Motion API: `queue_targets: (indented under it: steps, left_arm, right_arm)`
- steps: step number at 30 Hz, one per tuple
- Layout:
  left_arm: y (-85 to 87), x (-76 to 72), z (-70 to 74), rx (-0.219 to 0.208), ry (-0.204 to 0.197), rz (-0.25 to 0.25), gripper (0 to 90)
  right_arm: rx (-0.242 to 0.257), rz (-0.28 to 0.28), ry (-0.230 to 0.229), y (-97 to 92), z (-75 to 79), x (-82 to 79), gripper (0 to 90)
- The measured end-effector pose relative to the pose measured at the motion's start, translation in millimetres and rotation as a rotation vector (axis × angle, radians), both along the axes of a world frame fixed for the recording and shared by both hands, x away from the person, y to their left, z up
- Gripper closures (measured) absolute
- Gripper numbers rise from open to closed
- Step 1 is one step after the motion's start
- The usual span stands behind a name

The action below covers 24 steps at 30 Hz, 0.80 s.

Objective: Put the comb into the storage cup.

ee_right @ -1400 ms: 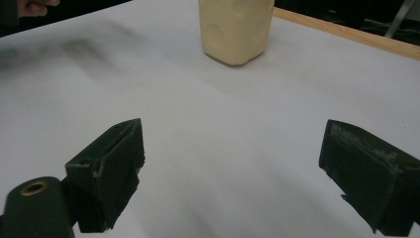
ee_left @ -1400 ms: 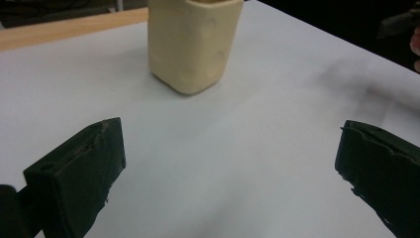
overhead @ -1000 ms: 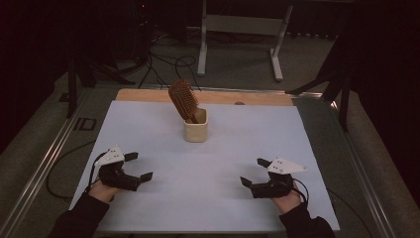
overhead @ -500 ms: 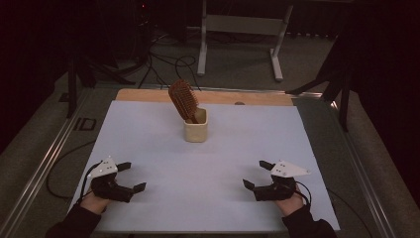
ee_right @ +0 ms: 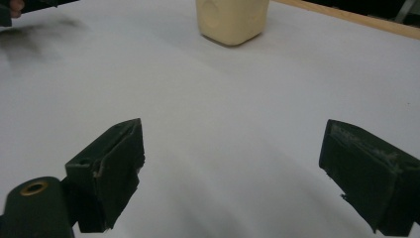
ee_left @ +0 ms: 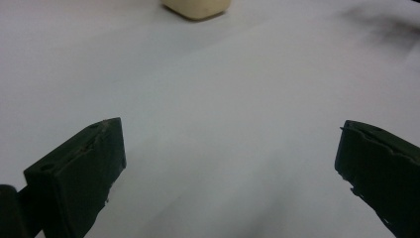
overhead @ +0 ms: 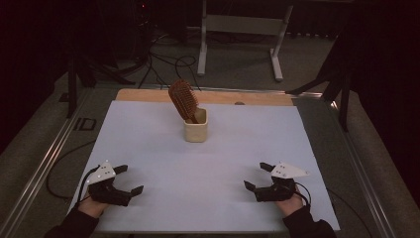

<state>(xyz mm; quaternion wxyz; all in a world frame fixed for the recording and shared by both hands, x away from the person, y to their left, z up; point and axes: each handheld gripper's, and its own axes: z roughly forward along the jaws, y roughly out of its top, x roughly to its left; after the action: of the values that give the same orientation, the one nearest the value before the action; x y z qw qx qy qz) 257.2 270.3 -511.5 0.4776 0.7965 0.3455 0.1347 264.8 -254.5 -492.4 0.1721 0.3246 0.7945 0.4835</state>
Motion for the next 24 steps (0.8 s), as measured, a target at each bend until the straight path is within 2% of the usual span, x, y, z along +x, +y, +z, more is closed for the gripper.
queue_targets:
  steps: [6, 13, 24]
  left_arm:
    - [2.4, -1.3, -0.3, -0.010, 0.002, 0.004, 0.1]
    - [1.8, -1.4, -0.3, -0.018, 0.000, 0.002, 0.1]
    - [-2.6, -3.1, 0.9, -0.016, -0.014, -0.006, 0.1]
  right_arm:
    - [0.018, 0.003, -0.007, -1.3, -0.9, 0.3, 10.1]
    - [0.003, 0.010, -0.009, -0.1, -1.5, 0.9, 10.2]
    - [0.009, 0.025, 0.007, 1.0, -2.2, 1.5, 10.2]
